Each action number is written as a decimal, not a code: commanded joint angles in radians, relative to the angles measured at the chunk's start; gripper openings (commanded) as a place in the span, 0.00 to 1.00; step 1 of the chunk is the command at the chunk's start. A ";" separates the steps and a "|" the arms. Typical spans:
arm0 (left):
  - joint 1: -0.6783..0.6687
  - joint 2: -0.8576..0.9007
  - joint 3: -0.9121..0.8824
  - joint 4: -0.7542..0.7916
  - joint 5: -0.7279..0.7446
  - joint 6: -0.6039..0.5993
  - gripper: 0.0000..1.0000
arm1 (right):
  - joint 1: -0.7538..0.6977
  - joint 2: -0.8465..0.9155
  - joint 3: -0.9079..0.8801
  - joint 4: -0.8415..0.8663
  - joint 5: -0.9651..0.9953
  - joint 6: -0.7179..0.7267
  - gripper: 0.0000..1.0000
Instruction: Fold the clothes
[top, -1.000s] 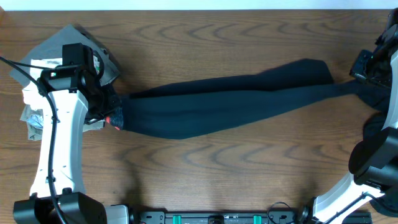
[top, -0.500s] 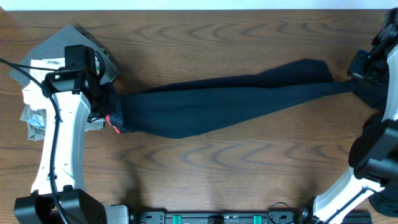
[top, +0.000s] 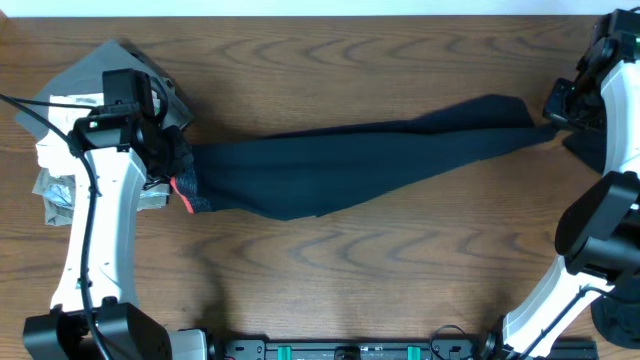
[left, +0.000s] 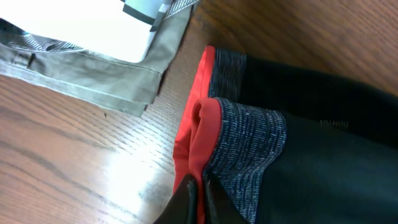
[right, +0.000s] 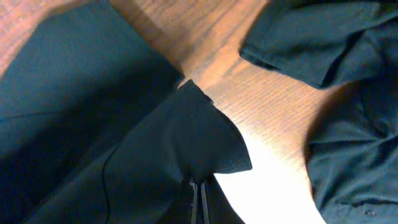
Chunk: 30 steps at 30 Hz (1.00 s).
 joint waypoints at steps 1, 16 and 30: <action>0.008 0.013 -0.034 0.022 -0.034 -0.018 0.06 | 0.004 0.011 0.021 0.008 0.026 -0.015 0.01; 0.008 0.017 -0.130 0.112 -0.061 -0.020 0.06 | 0.013 0.014 0.020 0.059 0.025 -0.014 0.01; 0.008 0.018 -0.225 0.269 -0.069 -0.019 0.06 | 0.022 0.084 0.020 0.089 0.018 -0.014 0.02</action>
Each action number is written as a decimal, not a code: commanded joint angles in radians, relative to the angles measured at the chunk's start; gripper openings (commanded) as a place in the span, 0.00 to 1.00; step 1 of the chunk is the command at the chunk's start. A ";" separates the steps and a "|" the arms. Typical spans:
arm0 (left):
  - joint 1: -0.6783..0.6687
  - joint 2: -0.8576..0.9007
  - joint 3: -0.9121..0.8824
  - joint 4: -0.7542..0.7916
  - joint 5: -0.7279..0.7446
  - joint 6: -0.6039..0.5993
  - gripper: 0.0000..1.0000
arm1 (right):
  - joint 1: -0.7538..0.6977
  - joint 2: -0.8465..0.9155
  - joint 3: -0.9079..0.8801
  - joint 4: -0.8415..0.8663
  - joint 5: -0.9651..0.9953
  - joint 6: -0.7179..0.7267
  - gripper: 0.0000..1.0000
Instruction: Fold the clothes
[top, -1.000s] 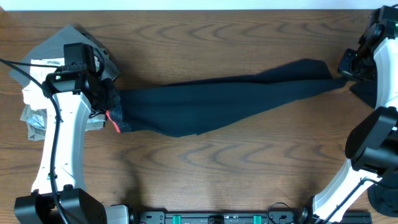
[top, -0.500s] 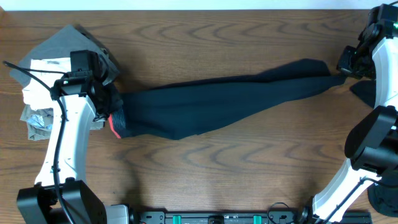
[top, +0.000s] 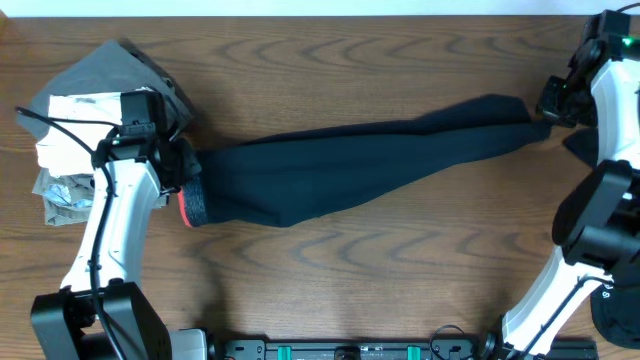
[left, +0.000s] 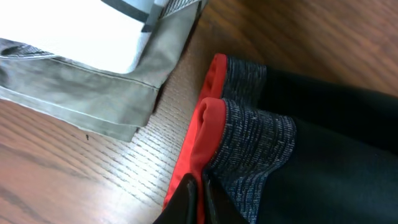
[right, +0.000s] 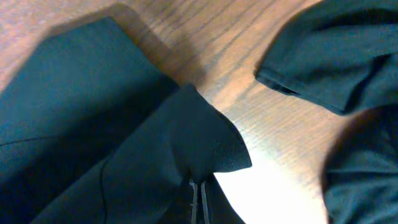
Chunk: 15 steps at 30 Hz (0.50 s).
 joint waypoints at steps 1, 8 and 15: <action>0.008 0.006 -0.028 0.026 -0.039 -0.005 0.06 | 0.010 0.019 0.019 0.021 0.018 -0.014 0.01; 0.008 0.006 -0.066 0.097 -0.039 -0.005 0.06 | 0.015 0.025 0.019 0.056 0.018 -0.010 0.02; 0.008 0.019 -0.067 0.124 -0.039 -0.005 0.06 | 0.020 0.026 0.019 0.079 0.018 -0.006 0.02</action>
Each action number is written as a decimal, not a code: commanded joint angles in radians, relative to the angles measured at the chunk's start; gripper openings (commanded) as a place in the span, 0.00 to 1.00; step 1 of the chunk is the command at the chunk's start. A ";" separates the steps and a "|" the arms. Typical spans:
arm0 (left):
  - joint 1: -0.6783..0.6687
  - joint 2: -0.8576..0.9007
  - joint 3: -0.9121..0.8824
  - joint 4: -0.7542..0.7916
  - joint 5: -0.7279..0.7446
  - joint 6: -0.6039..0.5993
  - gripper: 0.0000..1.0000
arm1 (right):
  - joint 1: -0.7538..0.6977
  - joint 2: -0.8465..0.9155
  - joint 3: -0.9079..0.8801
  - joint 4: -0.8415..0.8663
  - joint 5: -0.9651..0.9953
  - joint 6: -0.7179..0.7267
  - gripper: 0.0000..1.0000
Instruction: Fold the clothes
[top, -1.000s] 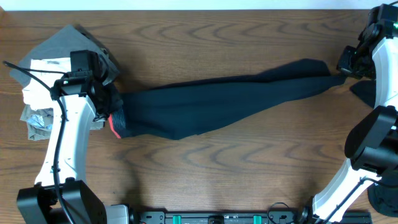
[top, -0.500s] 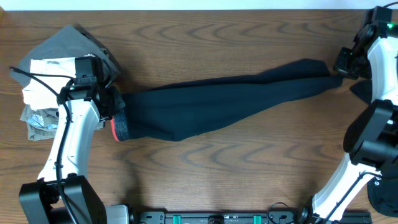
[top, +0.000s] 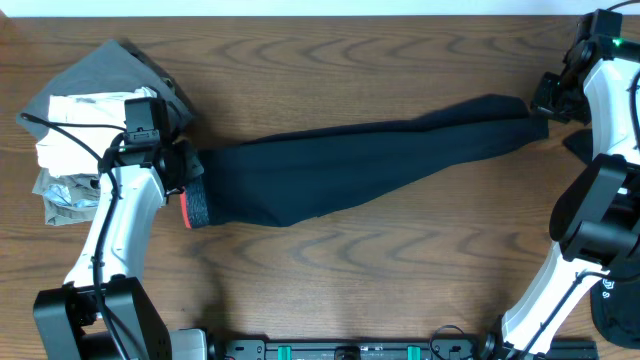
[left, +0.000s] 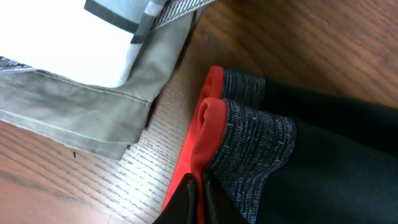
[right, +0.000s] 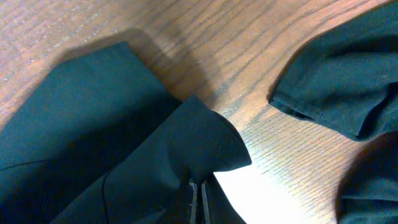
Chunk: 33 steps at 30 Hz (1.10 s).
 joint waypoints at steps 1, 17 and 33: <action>0.008 0.021 -0.003 0.008 -0.039 -0.005 0.06 | 0.008 0.006 0.019 0.010 0.019 -0.006 0.03; 0.008 0.060 -0.003 0.094 -0.039 -0.005 0.06 | 0.014 0.012 0.018 0.049 0.019 -0.006 0.04; 0.008 0.110 -0.003 0.093 -0.039 -0.005 0.10 | 0.048 0.100 0.018 0.200 -0.034 0.002 0.23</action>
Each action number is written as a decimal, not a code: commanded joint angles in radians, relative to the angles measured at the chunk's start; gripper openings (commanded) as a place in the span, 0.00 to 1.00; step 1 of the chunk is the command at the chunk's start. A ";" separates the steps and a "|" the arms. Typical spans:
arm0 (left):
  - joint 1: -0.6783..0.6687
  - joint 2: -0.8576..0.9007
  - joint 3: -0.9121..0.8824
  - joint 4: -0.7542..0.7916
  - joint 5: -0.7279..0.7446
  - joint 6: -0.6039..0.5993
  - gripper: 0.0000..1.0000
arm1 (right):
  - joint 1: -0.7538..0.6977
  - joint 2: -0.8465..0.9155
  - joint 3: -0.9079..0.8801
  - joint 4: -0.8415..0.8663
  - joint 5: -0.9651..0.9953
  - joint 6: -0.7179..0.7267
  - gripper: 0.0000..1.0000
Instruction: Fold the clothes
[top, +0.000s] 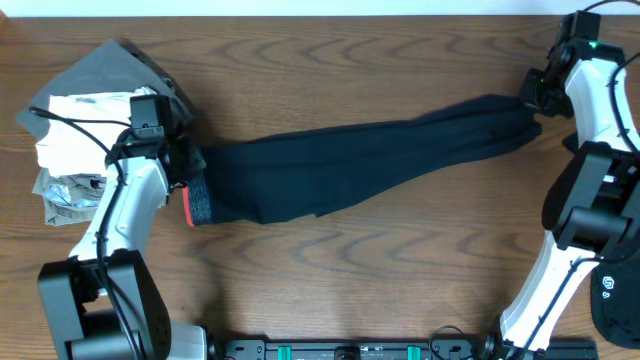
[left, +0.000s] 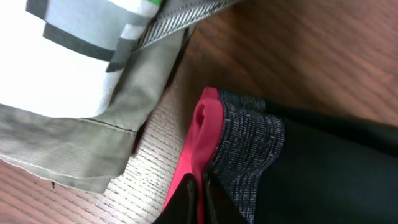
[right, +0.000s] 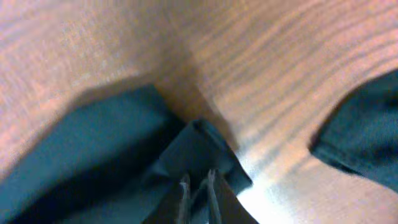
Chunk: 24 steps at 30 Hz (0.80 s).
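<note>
A long dark navy garment (top: 350, 165) lies stretched across the table from left to right. Its left end is a waistband with a red lining (left: 202, 130) and a speckled grey band. My left gripper (top: 188, 172) is shut on that red edge (left: 200, 182). My right gripper (top: 532, 98) is at the garment's far right end. In the blurred right wrist view its fingers (right: 198, 180) stand slightly parted, with the dark hem (right: 199, 140) lying between them.
A pile of folded clothes (top: 85, 100), grey, khaki and white, sits at the far left, its khaki edge (left: 68, 143) right beside the waistband. Another dark garment (right: 367, 130) lies just right of the hem, by the table's right edge.
My right gripper has moved a little left along the far side, and its fingers, then tight on the hem, now stand parted. The left gripper still holds the waistband, slightly nearer the pile.
At first both grippers were shut on the garment's ends, with it pulled long across the table. The left end then lay a little lower with its red lining up, and the right end had crept toward the far edge. Now the right fingers have parted.
</note>
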 joint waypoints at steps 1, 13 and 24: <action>0.008 0.027 -0.003 0.001 -0.037 -0.005 0.13 | 0.012 0.016 0.018 0.050 -0.029 0.006 0.25; 0.008 0.001 0.003 0.002 -0.037 0.019 0.29 | 0.009 0.017 0.019 -0.016 -0.032 -0.041 0.41; -0.005 -0.151 0.020 -0.021 0.000 0.059 0.26 | -0.007 0.017 0.019 -0.128 -0.079 -0.087 0.50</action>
